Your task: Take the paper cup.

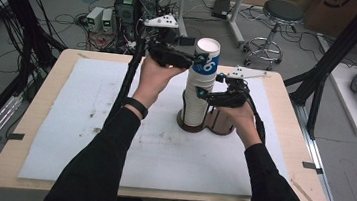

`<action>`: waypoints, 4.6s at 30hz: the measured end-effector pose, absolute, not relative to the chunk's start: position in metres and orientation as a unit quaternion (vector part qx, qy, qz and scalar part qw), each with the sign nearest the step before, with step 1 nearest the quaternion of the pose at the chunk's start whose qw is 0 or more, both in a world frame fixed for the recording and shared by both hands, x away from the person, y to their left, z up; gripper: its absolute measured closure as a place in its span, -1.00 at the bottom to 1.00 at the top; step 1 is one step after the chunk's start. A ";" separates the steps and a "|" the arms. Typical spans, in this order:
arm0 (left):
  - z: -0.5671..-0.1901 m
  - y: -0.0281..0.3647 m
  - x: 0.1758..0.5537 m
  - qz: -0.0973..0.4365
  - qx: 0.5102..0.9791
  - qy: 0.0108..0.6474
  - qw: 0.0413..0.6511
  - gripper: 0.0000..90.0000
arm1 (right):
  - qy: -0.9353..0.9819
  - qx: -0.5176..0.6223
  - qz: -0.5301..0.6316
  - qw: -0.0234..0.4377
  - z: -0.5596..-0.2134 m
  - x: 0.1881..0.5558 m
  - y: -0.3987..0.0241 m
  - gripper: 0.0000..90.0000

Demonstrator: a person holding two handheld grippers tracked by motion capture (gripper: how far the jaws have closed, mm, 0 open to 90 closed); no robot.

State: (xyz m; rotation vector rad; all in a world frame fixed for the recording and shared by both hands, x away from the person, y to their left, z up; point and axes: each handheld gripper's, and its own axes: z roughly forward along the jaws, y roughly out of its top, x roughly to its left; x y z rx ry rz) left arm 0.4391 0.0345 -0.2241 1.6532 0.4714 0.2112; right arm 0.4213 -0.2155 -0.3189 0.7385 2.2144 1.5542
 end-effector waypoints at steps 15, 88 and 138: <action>-0.218 0.017 0.453 0.083 0.735 0.201 0.642 -0.36 | 0.779 0.260 0.545 0.169 -0.319 0.421 -0.217 -0.67; -0.172 0.121 0.364 0.186 0.718 0.176 0.648 -0.34 | 0.782 0.262 0.538 0.174 -0.318 0.419 -0.215 -0.67; -0.329 0.146 0.301 0.117 0.745 0.209 0.622 -0.34 | 0.783 0.263 0.535 0.179 -0.318 0.418 -0.214 -0.65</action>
